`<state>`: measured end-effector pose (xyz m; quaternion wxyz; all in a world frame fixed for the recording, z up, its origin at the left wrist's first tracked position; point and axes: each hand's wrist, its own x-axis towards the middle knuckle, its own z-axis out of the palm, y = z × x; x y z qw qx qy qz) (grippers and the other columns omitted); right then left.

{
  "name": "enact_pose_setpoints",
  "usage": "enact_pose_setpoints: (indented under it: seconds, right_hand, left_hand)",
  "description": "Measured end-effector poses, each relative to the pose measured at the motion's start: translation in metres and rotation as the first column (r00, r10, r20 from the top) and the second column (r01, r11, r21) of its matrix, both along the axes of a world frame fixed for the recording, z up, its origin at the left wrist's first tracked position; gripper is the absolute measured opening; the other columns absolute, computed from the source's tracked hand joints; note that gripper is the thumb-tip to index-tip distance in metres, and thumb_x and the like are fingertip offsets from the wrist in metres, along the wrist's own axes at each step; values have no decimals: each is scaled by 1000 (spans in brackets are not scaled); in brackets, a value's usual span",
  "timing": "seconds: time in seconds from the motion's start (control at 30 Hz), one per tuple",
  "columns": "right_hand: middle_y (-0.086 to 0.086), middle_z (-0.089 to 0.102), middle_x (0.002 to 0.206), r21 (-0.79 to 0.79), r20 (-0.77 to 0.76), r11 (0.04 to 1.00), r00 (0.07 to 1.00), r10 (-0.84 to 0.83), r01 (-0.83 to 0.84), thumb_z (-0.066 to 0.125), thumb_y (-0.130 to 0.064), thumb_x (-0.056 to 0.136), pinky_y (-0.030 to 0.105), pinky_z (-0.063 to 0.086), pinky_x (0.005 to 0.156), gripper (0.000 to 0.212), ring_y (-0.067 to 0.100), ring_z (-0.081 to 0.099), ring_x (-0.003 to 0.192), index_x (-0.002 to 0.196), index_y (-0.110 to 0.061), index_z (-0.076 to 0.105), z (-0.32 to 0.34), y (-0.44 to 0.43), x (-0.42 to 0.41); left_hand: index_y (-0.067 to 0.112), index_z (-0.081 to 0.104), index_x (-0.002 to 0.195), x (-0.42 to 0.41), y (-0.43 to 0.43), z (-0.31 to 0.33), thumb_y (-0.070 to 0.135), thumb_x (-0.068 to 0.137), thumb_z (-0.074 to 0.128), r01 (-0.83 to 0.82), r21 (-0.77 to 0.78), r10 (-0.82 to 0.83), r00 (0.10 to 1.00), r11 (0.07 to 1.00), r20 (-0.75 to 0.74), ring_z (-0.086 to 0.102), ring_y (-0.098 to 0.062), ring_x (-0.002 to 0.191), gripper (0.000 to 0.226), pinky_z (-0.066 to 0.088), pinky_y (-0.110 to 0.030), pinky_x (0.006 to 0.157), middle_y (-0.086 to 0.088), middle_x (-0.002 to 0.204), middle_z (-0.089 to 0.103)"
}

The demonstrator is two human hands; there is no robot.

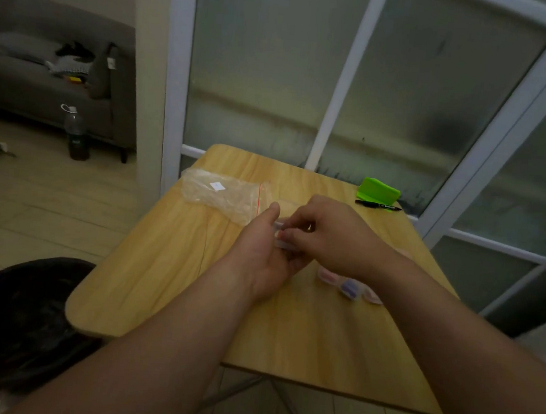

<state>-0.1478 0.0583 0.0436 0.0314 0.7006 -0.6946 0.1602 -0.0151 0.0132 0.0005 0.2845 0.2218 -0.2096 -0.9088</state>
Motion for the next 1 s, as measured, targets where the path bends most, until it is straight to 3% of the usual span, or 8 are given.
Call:
enact_pose_setpoints:
  seconds: [0.07,0.13,0.2,0.37,0.57,0.87,1.0]
  right_hand:
    - [-14,65,93,-39,51,999,998,-23,25,69,-37,98,25,49,77,15,1,60,86,106,-30,81,7,1,-8]
    - [-15,73,96,-108,139,989,986,-91,106,68,-28,101,27,54,81,14,2,65,87,106,-25,81,16,0,-25]
    - [-11,75,101,-127,155,971,971,-182,202,68,-23,101,30,55,84,15,8,68,91,107,-20,81,22,-3,-46]
    - [-5,78,109,16,-74,960,958,-277,279,70,-18,96,28,51,85,15,13,68,99,106,-22,81,7,-10,-87]
    - [-7,73,106,163,-271,936,927,-260,310,82,-31,87,30,54,80,22,15,67,98,109,-29,81,-14,-24,-94]
    - [-7,75,95,193,-282,927,923,-263,323,70,-23,91,32,55,73,12,18,70,91,95,-28,81,-29,-39,-93]
    - [-5,78,99,95,-133,955,954,-267,281,71,-21,94,33,55,80,11,17,71,94,98,-22,82,-22,-37,-86]
  left_hand:
    - [4,62,136,-2,-2,0,52,109,40,-26,-1,26,1000,1000,10,65,-19,99,59,57,-38,94,-12,120,68]
    - [6,60,132,-5,-6,-1,54,107,44,-55,-12,56,997,998,56,61,-22,80,56,59,-36,74,-17,105,66]
    - [6,60,127,-7,-8,-2,54,106,46,-69,-21,71,993,997,89,61,-24,73,54,56,-35,64,-18,99,66]
    - [6,60,126,-8,-9,-2,55,106,45,-77,-29,79,991,997,106,62,-24,71,54,55,-35,63,-17,100,67]
    - [5,60,127,-9,-7,-1,54,106,46,-79,-36,83,990,996,111,61,-23,70,54,55,-34,63,-18,105,66]
    - [7,58,132,-9,-11,-1,55,106,45,-73,-35,76,992,997,103,60,-22,66,56,55,-33,61,-16,96,67]
    - [6,59,129,-8,-12,-2,55,107,45,-68,-39,72,992,997,102,60,-22,68,55,54,-34,63,-17,98,67]
